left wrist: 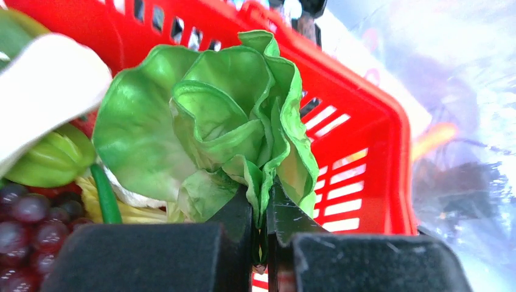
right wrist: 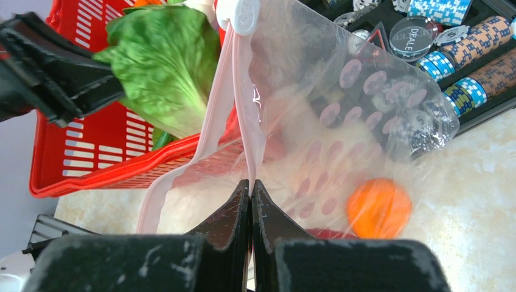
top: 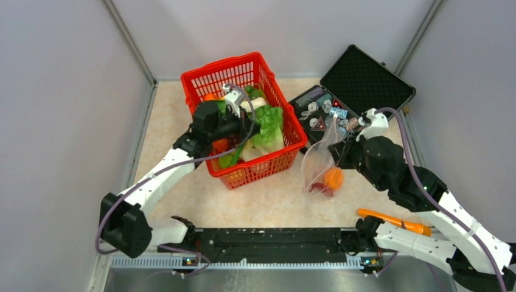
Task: Place the food in the zip-top bag and seal the zipper
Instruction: Pick up the fake vegetable from the bin.
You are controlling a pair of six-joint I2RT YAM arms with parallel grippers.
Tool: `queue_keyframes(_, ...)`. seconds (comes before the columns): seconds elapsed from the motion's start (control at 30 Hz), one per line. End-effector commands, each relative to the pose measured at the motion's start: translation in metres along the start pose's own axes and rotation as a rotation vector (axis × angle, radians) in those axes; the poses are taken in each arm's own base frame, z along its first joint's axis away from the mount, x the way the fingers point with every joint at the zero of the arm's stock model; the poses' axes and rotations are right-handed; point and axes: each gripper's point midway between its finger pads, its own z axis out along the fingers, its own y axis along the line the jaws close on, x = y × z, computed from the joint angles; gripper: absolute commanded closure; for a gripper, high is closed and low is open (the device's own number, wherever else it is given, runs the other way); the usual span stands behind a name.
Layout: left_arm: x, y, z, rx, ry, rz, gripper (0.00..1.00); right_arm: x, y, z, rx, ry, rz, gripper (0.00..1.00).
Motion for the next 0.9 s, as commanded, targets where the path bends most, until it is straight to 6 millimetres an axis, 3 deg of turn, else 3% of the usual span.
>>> queue_keyframes(0.0,-0.052,-0.021,-0.025,0.002,-0.202,0.124,1.0,-0.005,0.005,-0.001,-0.026,-0.025,0.027,1.0)
queue_keyframes(0.33,-0.09,-0.046,-0.073,-0.026,-0.404,0.197,1.0,-0.003,0.004,0.001,-0.022,-0.027,0.03,1.0)
queue_keyframes(0.63,-0.111,-0.073,-0.104,0.02,-0.515,0.219,1.0,0.004,0.012,0.013,-0.031,-0.01,0.043,1.0)
queue_keyframes(0.87,-0.125,-0.117,-0.126,0.188,-0.594,0.206,1.0,0.002,0.024,0.025,-0.064,-0.033,0.101,1.0)
